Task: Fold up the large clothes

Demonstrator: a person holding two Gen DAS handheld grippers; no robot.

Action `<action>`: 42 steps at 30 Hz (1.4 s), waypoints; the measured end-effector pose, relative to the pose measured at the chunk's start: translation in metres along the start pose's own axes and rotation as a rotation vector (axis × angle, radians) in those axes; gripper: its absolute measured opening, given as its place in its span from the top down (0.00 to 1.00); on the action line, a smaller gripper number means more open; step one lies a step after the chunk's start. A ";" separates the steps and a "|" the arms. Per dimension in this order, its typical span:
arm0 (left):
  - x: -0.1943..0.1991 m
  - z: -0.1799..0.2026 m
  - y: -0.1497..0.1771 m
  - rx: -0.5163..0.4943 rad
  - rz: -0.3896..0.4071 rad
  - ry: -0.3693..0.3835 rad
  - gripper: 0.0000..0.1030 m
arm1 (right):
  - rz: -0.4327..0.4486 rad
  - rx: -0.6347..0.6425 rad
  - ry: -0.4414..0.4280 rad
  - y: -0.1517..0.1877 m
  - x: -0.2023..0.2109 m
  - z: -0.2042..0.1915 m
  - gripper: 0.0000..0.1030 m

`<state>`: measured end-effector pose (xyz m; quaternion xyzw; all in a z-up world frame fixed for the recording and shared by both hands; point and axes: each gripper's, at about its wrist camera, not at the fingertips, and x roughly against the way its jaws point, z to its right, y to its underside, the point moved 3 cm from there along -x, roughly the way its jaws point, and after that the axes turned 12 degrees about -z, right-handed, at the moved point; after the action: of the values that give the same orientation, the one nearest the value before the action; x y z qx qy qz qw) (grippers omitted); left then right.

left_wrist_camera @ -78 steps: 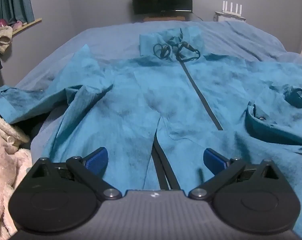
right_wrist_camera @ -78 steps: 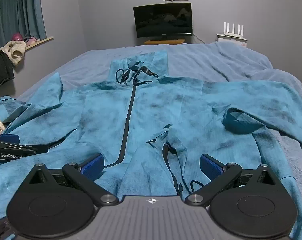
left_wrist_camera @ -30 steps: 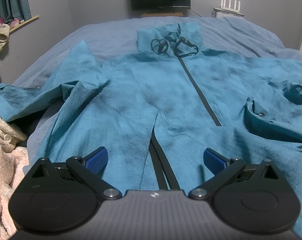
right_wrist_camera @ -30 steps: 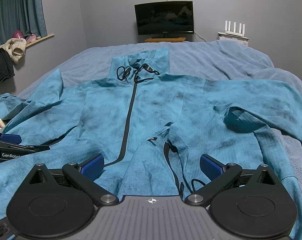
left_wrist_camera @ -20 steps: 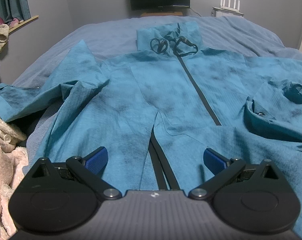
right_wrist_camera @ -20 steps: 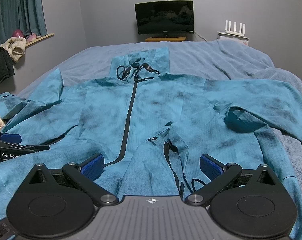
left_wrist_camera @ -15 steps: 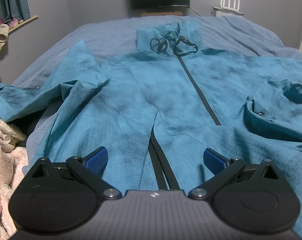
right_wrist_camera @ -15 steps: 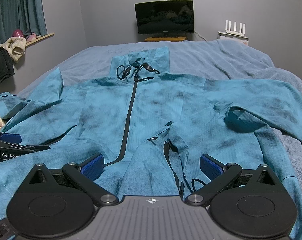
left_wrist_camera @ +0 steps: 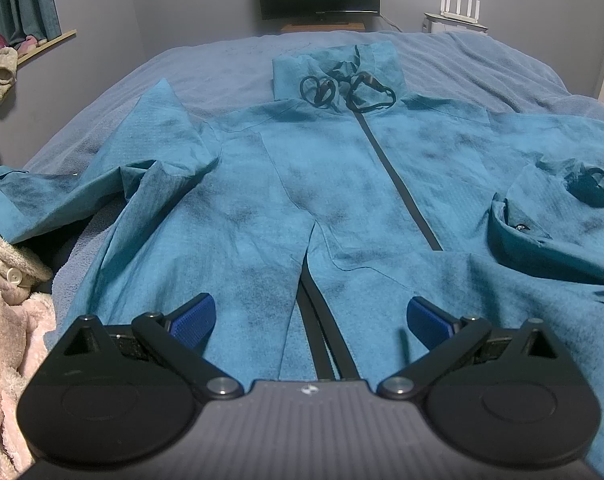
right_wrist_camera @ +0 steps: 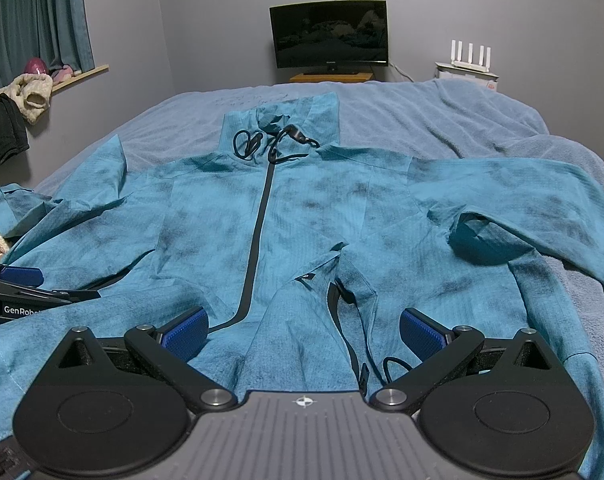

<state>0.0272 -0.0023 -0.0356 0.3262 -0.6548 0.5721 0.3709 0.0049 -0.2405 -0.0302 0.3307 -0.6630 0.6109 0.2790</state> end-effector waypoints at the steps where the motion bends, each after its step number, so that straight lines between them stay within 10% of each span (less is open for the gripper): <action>1: 0.000 0.000 0.000 0.000 0.000 0.000 0.00 | 0.000 0.000 0.000 0.000 0.000 0.000 0.00; 27: 0.002 0.005 -0.003 -0.027 -0.010 0.014 0.00 | -0.001 -0.001 0.006 -0.008 0.005 0.002 0.00; 36: 0.041 -0.006 -0.076 -0.125 0.176 -0.003 0.00 | 0.087 -0.066 -0.035 -0.031 0.046 0.040 0.00; 42: 0.023 0.001 -0.129 -0.175 0.274 0.006 0.00 | 0.218 -0.256 0.136 -0.056 0.065 0.127 0.00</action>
<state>0.1253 -0.0209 0.0495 0.1984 -0.7394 0.5591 0.3184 0.0125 -0.3754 0.0430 0.1767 -0.7467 0.5693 0.2953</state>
